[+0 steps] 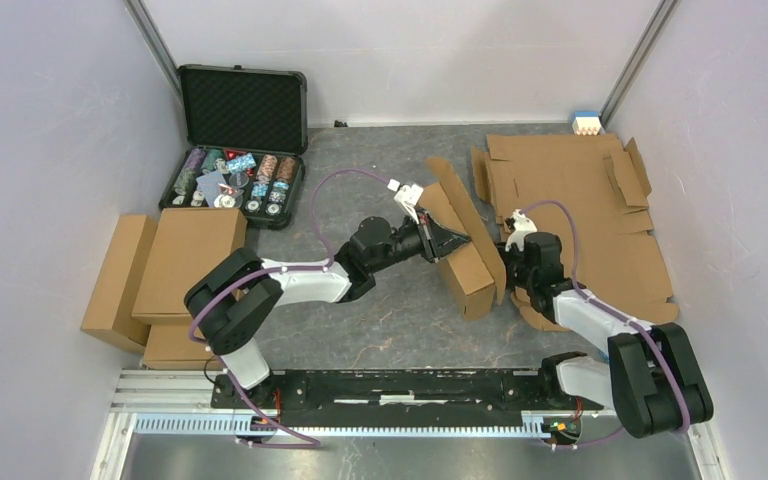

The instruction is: Fold the paper box

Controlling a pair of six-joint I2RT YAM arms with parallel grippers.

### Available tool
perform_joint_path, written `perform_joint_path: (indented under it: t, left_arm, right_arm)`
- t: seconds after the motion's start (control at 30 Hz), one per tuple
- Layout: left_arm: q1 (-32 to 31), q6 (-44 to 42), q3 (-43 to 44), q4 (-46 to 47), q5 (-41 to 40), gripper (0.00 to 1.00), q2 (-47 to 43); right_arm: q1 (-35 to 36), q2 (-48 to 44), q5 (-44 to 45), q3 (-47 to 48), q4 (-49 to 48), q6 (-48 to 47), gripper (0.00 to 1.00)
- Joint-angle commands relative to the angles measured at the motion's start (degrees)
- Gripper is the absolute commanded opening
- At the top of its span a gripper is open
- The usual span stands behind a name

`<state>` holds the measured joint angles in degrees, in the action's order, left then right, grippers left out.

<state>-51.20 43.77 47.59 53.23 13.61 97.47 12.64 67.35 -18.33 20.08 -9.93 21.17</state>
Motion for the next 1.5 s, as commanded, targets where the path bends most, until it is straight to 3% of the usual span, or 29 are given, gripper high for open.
perform_joint_path:
  t: [0.0, 0.33, 0.43, 0.53, 0.67, 0.73, 0.9, 1.17, 1.33, 1.47]
  left_arm:
    - [-0.3, -4.6, 1.3, -9.2, 0.2, 0.09, -0.7]
    - [-0.2, -9.5, 6.6, -32.0, 0.5, 0.47, -12.7]
    - [-0.2, -10.6, 8.9, -39.0, 0.8, 0.54, -14.3]
    - [-0.2, -10.9, 7.9, -42.2, 1.5, 0.55, -16.7]
    - [-0.1, -12.9, 5.8, -49.4, -4.3, 0.56, -20.9]
    - [0.6, -13.5, 4.3, -51.6, -8.3, 0.64, -22.7]
    - [8.2, -10.4, -0.2, -47.1, 0.3, 0.76, -24.8]
    - [8.2, -7.5, -4.0, -37.2, 7.1, 0.84, -22.4]
    - [8.1, -6.2, -4.8, -34.6, 6.4, 0.88, -21.8]
    - [7.9, -5.6, -6.0, -33.2, 7.5, 0.85, -21.6]
  right_arm:
    - [0.5, 0.9, 0.9, -1.2, -2.4, -1.1, 0.43]
    - [0.5, -2.6, 7.4, -0.7, 0.4, -3.1, 0.44]
    - [0.5, -2.8, 8.5, -0.6, 0.6, -3.1, 0.44]
    - [0.5, -2.4, 8.5, -0.4, 0.9, -3.4, 0.44]
    - [0.5, -0.8, 8.3, -0.5, -0.2, -3.4, 0.44]
    - [0.5, 0.8, 7.8, -0.3, -1.7, -2.8, 0.44]
    - [1.0, 5.7, 6.9, 0.2, -6.3, -1.6, 0.45]
    - [5.7, 13.8, 6.2, 5.9, -4.9, -4.7, 0.42]
    - [9.9, 16.0, 5.8, 7.0, -5.3, -4.0, 0.40]
    - [12.0, 17.9, 6.2, 8.1, -5.6, -3.9, 0.40]
